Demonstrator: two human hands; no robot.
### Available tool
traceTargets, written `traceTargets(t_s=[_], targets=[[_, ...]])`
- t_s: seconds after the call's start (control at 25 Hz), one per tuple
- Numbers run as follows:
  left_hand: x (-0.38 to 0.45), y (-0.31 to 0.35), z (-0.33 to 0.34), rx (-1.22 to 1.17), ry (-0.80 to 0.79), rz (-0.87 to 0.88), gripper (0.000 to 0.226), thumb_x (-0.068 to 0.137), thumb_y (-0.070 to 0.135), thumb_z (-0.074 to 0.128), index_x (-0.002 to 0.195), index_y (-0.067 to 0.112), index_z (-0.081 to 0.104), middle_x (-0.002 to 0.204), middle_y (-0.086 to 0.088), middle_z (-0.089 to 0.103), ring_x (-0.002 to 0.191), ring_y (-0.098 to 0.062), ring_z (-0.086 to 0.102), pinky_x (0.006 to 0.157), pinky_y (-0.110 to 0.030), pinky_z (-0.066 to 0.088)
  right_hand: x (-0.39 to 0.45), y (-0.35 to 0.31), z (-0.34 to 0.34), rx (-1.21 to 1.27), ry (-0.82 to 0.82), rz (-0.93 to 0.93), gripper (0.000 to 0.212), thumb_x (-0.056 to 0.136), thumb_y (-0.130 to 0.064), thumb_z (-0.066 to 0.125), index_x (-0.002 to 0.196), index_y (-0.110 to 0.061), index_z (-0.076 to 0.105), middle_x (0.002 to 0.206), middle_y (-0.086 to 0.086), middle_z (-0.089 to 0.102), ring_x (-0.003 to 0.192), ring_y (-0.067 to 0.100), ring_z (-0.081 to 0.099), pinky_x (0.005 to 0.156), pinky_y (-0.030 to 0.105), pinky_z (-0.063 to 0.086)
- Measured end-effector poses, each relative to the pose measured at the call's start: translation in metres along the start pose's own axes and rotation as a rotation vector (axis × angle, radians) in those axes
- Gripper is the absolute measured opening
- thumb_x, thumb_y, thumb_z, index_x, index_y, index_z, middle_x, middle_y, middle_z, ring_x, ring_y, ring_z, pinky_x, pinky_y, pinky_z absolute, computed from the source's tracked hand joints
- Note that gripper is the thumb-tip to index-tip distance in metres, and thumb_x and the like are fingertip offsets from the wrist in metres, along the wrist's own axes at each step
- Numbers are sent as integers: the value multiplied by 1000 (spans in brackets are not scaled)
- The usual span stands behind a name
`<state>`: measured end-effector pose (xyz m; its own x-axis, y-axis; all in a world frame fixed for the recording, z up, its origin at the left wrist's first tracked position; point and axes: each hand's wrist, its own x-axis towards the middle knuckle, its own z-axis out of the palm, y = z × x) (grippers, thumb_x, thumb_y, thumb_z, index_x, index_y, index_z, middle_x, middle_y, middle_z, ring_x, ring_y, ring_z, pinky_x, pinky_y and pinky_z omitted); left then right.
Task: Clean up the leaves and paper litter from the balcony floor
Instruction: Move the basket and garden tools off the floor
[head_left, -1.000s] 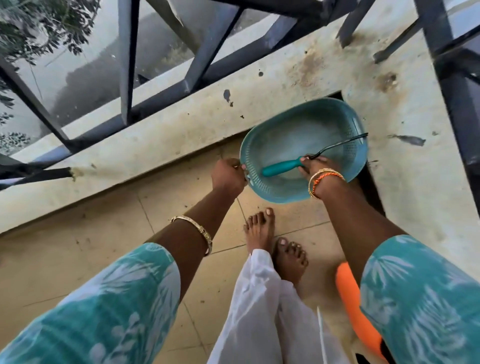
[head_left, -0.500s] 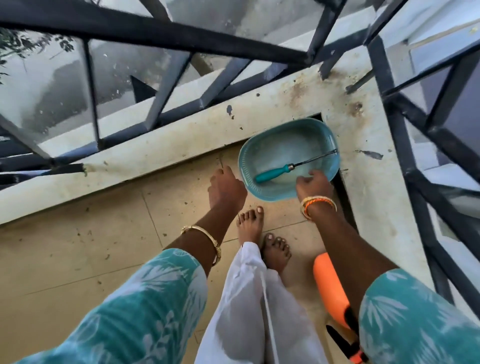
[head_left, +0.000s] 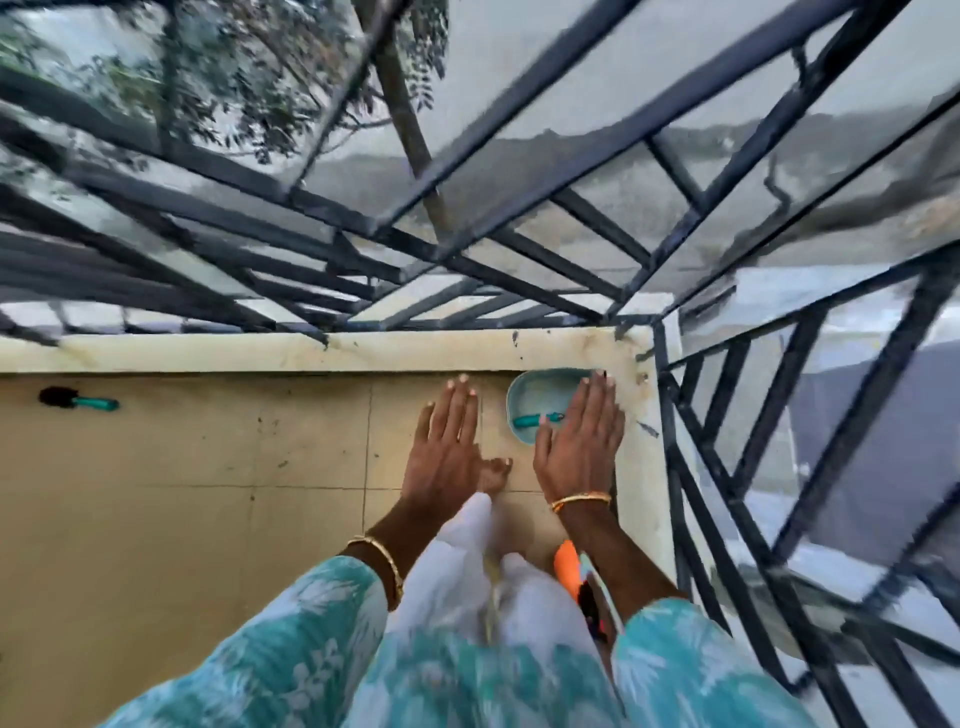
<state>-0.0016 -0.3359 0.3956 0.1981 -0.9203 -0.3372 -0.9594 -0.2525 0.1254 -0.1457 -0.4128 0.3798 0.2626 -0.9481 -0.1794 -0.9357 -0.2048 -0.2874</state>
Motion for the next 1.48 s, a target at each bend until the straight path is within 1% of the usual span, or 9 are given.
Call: traceTargets(t_s=[0.12, 0.32, 0.52, 0.68, 0.76, 0.92, 1.08, 1.24, 1.48], targets=[[-62, -7, -33, 8, 97, -168, 66, 81, 29, 48, 139, -2, 46, 150, -20, 36, 139, -32, 35, 108, -47, 34, -28, -35, -49, -32, 9, -171, 68, 83, -35, 37, 138, 5, 34, 148, 23, 31, 138, 33, 20, 112, 48, 16], [-140, -30, -91, -88, 218, -420, 70, 76, 26, 40, 139, -4, 43, 148, -21, 39, 138, -31, 36, 107, -46, 37, -72, -110, -95, -58, 32, -460, 68, 83, -36, 35, 136, 7, 39, 145, 24, 35, 137, 33, 21, 111, 46, 14], [-198, -115, -140, -56, 404, -665, 70, 75, 23, 55, 139, -2, 44, 147, -19, 41, 137, -32, 39, 109, -46, 32, -102, -217, -91, -50, 11, -762, 63, 83, -35, 33, 129, 7, 48, 138, 26, 44, 131, 35, 32, 105, 48, 19], [-237, -201, -157, -121, 459, -757, 68, 74, 22, 48, 138, 0, 41, 146, -18, 42, 136, -31, 40, 107, -45, 39, -124, -311, -70, -15, 23, -963, 63, 88, -36, 27, 124, 10, 51, 131, 29, 50, 128, 36, 31, 103, 51, 23], [-253, -255, -158, -122, 454, -786, 68, 73, 23, 50, 138, 1, 41, 145, -17, 45, 135, -31, 41, 107, -45, 38, -137, -368, -55, -36, 20, -1008, 67, 94, -38, 17, 122, 10, 54, 130, 29, 50, 128, 36, 31, 104, 50, 22], [-291, -365, -145, -104, 420, -848, 67, 75, 23, 37, 138, 0, 44, 144, -19, 45, 134, -33, 43, 106, -47, 38, -166, -480, -19, -119, -10, -1061, 62, 84, -35, 32, 124, 8, 51, 132, 28, 48, 127, 38, 35, 104, 49, 22], [-327, -445, -128, -31, 400, -838, 64, 77, 20, 35, 136, 0, 49, 145, -18, 44, 134, -32, 43, 106, -45, 38, -198, -570, 13, -184, -42, -1083, 64, 80, -34, 33, 123, 9, 53, 131, 28, 50, 124, 40, 46, 103, 49, 25], [-343, -520, -124, -100, 358, -902, 68, 74, 18, 59, 139, 0, 45, 147, -20, 42, 136, -33, 40, 109, -46, 33, -210, -657, 45, -185, -99, -1095, 66, 79, -35, 32, 126, 8, 50, 134, 28, 48, 127, 39, 44, 104, 50, 34], [-343, -633, -127, -152, 278, -972, 73, 68, 23, 70, 135, 0, 51, 143, -19, 46, 132, -33, 46, 105, -45, 39, -200, -770, 99, -229, -209, -1131, 63, 79, -34, 32, 123, 6, 52, 131, 28, 49, 125, 40, 46, 102, 51, 35]])
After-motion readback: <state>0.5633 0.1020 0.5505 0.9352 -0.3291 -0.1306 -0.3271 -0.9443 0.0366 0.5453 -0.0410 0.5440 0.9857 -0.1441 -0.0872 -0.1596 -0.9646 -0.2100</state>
